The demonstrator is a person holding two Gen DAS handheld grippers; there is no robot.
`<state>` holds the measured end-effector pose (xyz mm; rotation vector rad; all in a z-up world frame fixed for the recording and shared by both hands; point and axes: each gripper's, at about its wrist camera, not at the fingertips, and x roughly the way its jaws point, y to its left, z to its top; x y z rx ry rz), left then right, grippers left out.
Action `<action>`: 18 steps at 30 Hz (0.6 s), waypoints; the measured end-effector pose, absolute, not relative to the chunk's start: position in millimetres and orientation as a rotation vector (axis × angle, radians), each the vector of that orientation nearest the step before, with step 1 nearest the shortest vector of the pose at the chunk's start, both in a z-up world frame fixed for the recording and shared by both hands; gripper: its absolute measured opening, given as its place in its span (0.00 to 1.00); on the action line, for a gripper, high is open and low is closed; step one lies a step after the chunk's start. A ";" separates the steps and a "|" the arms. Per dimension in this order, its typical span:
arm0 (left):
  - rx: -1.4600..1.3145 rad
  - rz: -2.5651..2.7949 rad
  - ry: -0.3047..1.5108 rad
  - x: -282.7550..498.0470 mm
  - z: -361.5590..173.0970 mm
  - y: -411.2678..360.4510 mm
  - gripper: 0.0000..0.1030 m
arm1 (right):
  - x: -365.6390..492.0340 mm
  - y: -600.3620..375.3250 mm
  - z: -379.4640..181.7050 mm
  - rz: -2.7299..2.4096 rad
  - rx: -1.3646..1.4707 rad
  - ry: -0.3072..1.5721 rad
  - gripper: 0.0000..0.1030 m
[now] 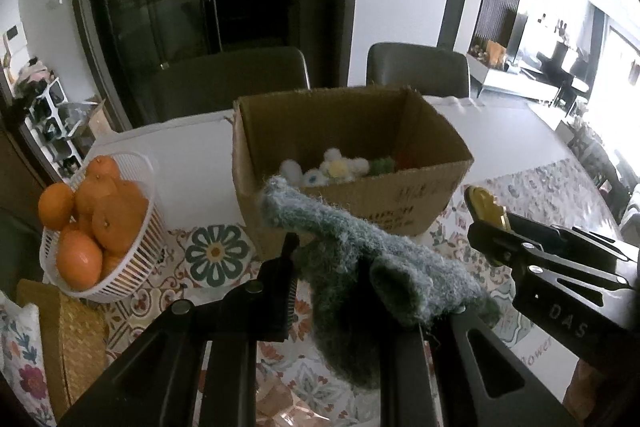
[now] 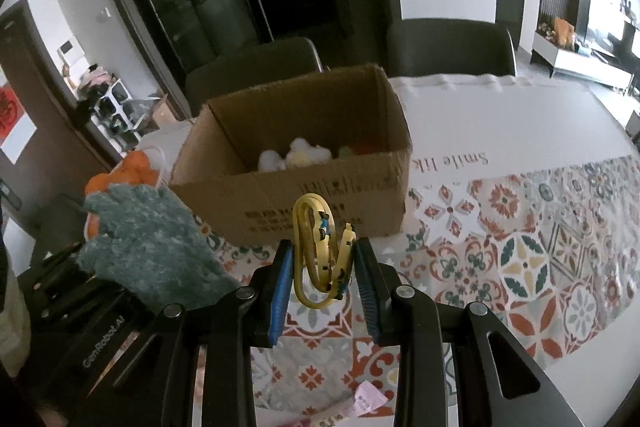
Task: Organize soft objects
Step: 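Lift both items and carry them over the cardboard box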
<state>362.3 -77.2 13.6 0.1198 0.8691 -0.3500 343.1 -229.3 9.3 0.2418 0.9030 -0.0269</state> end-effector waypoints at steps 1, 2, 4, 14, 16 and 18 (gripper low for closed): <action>0.119 -0.348 0.864 363.2 16.2 -76.8 0.19 | 343.7 -229.1 10.8 -0.026 0.242 0.900 0.31; 0.120 -0.347 0.855 364.3 19.8 -76.4 0.19 | 344.8 -229.0 13.0 -0.025 0.241 0.896 0.31; 0.122 -0.345 0.841 365.5 25.7 -76.5 0.19 | 346.7 -228.8 18.4 -0.020 0.239 0.885 0.31; 0.140 -0.342 0.779 373.1 56.7 -81.2 0.19 | 355.3 -230.6 44.8 -0.007 0.224 0.836 0.31; 0.139 -0.342 0.772 375.1 60.7 -81.3 0.19 | 357.6 -230.2 49.8 -0.004 0.221 0.829 0.31; 0.142 -0.342 0.765 377.6 65.4 -82.1 0.19 | 360.7 -229.9 54.2 -0.002 0.214 0.823 0.31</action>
